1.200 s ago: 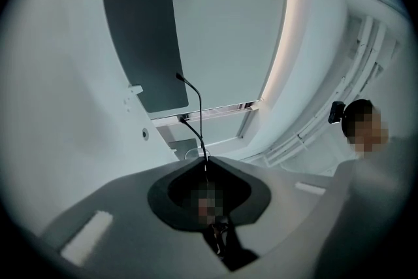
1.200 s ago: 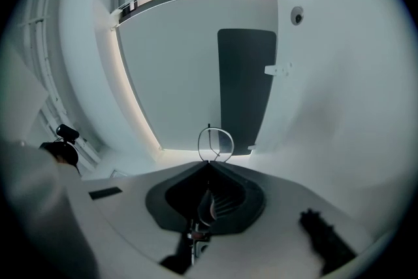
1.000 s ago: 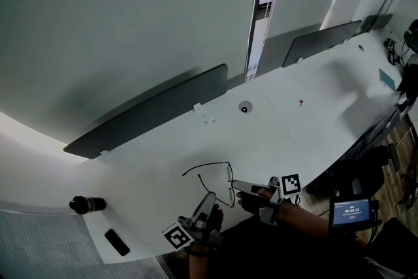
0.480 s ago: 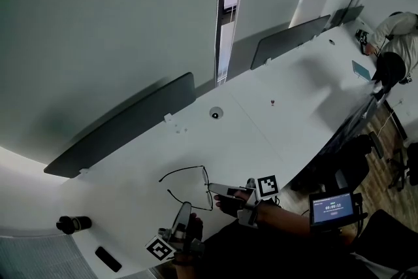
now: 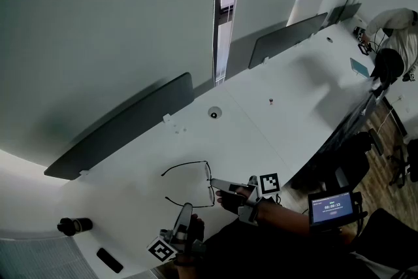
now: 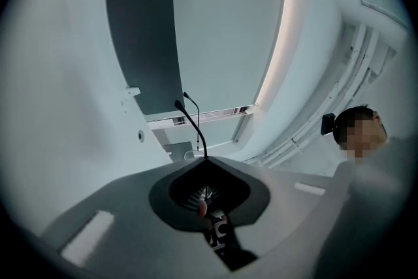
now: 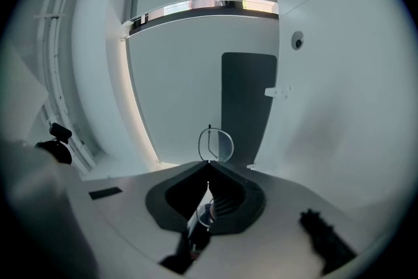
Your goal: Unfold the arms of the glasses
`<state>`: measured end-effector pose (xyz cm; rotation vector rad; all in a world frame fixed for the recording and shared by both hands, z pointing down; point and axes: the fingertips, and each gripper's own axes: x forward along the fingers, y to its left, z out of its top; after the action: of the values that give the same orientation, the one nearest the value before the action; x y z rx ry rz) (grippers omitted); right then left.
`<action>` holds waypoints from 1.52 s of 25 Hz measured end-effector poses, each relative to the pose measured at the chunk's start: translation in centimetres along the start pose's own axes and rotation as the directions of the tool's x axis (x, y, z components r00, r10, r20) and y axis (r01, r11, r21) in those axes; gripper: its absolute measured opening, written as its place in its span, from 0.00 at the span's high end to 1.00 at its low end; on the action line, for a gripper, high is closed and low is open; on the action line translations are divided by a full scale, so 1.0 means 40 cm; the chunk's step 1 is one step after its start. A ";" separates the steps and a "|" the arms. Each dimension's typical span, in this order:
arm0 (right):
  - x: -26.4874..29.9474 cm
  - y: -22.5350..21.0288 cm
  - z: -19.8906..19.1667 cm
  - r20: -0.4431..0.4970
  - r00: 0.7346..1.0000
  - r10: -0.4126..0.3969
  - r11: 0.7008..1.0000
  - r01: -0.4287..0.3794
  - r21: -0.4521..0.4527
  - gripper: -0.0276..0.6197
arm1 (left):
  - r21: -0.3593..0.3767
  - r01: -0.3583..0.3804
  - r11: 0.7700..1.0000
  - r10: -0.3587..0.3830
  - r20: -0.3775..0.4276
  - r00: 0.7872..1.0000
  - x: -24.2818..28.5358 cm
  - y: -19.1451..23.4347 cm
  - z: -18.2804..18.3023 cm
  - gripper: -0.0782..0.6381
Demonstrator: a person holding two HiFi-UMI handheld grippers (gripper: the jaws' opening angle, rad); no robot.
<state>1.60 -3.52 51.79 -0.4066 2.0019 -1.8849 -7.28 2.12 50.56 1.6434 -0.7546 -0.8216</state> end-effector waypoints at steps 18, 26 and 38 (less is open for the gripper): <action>-0.022 0.009 0.043 0.056 0.998 0.042 0.997 -0.045 0.059 0.94 | 0.080 -0.020 0.997 0.020 0.000 1.000 -0.057 0.024 0.024 0.73; -0.025 0.028 -0.005 -0.099 0.992 0.078 0.995 -0.070 0.075 0.94 | 0.466 -0.300 0.833 0.176 0.291 0.940 -0.232 0.082 0.220 0.72; -0.019 0.023 -0.102 -0.266 0.960 0.087 0.990 -0.052 0.134 0.94 | 0.861 -0.157 0.484 0.163 0.087 0.983 -0.175 0.071 0.147 0.73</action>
<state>0.48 0.51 51.08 -0.0427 2.0173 -2.1034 -16.22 4.15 53.31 2.4074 -1.4586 -0.2482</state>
